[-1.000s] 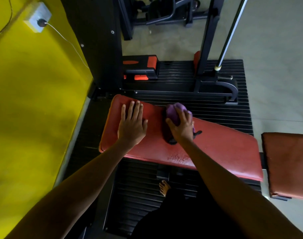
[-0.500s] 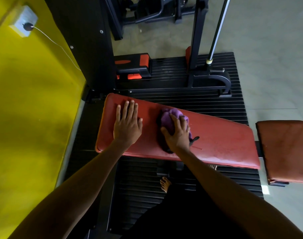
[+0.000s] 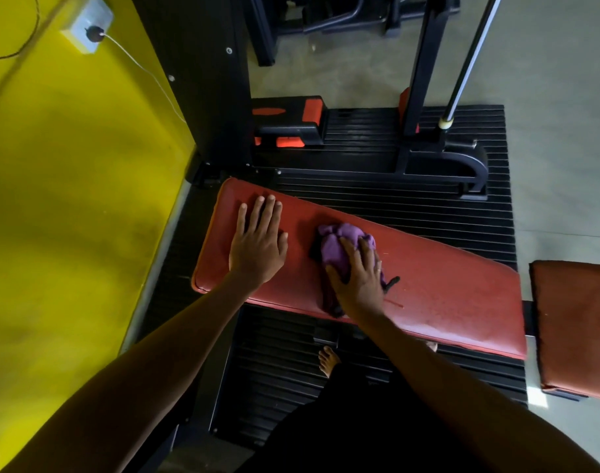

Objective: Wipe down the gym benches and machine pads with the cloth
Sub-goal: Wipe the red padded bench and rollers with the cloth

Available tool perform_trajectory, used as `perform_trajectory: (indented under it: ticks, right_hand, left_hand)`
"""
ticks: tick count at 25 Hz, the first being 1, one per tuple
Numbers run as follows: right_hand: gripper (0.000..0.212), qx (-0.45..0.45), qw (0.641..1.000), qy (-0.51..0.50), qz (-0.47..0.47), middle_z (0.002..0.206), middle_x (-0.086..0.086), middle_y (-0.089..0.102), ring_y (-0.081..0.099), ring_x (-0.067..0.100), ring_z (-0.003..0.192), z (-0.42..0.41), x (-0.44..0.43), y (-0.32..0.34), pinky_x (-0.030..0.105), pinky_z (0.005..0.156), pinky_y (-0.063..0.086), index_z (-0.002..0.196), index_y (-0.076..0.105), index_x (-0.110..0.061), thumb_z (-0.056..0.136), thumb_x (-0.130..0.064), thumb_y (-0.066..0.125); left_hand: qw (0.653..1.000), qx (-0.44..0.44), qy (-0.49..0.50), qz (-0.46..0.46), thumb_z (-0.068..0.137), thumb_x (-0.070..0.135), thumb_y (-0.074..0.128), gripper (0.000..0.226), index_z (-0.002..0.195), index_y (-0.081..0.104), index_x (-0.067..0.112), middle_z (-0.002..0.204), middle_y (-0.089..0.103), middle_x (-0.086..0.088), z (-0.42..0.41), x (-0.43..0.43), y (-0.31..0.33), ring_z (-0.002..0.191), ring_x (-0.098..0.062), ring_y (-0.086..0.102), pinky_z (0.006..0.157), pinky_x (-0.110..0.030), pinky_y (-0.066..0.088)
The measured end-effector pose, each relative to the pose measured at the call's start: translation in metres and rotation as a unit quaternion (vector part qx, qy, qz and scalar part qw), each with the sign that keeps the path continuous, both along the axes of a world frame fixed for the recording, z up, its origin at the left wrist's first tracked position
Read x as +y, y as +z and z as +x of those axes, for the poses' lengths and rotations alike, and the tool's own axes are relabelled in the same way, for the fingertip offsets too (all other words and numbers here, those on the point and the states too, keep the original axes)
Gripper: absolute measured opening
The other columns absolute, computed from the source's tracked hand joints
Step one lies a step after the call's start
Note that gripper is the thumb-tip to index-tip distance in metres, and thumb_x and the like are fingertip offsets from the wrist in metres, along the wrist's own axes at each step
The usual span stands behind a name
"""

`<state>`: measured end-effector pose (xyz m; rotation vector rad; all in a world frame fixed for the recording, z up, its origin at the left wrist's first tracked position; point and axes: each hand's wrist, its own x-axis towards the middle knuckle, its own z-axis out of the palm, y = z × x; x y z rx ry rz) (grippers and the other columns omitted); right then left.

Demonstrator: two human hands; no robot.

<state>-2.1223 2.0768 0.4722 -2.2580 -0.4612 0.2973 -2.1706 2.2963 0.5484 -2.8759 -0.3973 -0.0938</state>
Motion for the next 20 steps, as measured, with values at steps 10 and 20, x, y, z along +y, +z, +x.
perform_trajectory:
  ticks: [10,20]
  right_hand:
    - [0.082,-0.138,0.953,0.268,-0.042,0.169,0.005,0.013,0.023,0.041,0.150,0.019,-0.052,-0.018,0.064,0.112,0.038,0.159,0.022,-0.038,0.090,-0.073,0.047]
    - [0.098,-0.104,0.962,0.251,-0.002,0.162,0.019,0.026,0.035,0.053,0.142,-0.046,-0.009,0.017,0.057,0.110,0.039,0.157,0.028,-0.030,0.078,-0.043,0.084]
  left_hand:
    - [0.999,-0.013,0.049,-0.019,0.101,0.035,0.035,0.062,0.157,0.029,0.008,0.164,0.027,-0.012,0.001,-0.013,-0.003,0.152,-0.029,0.021,0.124,-0.053,0.011]
    - [0.996,-0.015,0.085,0.010,0.105,0.031,0.032,0.057,0.158,0.027,0.009,0.164,0.026,-0.012,-0.005,-0.029,-0.015,0.152,-0.030,0.024,0.123,-0.053,0.018]
